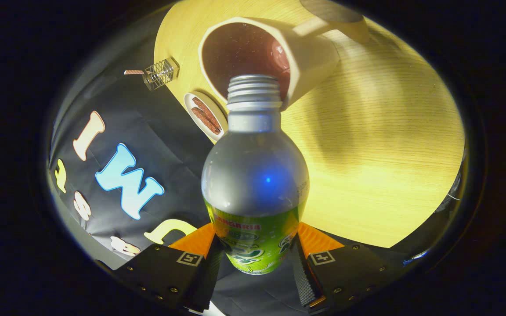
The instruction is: Take the bottle from table, then pour the juice into the cup, finally place the bottle on the coaster
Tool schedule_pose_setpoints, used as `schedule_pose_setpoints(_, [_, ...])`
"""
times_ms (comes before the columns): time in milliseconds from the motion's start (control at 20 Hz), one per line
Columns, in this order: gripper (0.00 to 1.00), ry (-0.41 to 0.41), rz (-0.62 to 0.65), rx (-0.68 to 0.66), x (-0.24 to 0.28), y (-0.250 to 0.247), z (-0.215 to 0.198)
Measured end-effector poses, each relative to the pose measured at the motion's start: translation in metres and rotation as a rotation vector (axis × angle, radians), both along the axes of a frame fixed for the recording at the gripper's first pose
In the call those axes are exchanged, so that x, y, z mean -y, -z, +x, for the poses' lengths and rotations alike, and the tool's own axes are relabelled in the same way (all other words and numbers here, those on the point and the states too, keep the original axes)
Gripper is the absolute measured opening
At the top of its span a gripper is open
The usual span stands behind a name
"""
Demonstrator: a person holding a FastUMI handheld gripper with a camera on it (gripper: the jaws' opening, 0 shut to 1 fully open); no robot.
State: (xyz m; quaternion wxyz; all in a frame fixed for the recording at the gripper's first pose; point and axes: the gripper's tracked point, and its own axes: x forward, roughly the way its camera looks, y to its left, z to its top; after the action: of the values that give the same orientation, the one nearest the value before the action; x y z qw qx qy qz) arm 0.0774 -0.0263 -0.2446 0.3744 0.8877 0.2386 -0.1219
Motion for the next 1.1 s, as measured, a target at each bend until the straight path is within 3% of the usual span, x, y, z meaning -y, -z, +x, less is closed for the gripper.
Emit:
schedule_pose_setpoints(250, [0.73, -0.047, -0.133, -0.013, -0.006, 0.012, -0.004])
schedule_pose_setpoints(650, [0.73, -0.106, -0.49, -0.058, 0.002, 0.045, -0.008])
schedule_pose_setpoints(1100, [0.73, -0.271, -0.881, -0.061, -0.013, 0.074, -0.008])
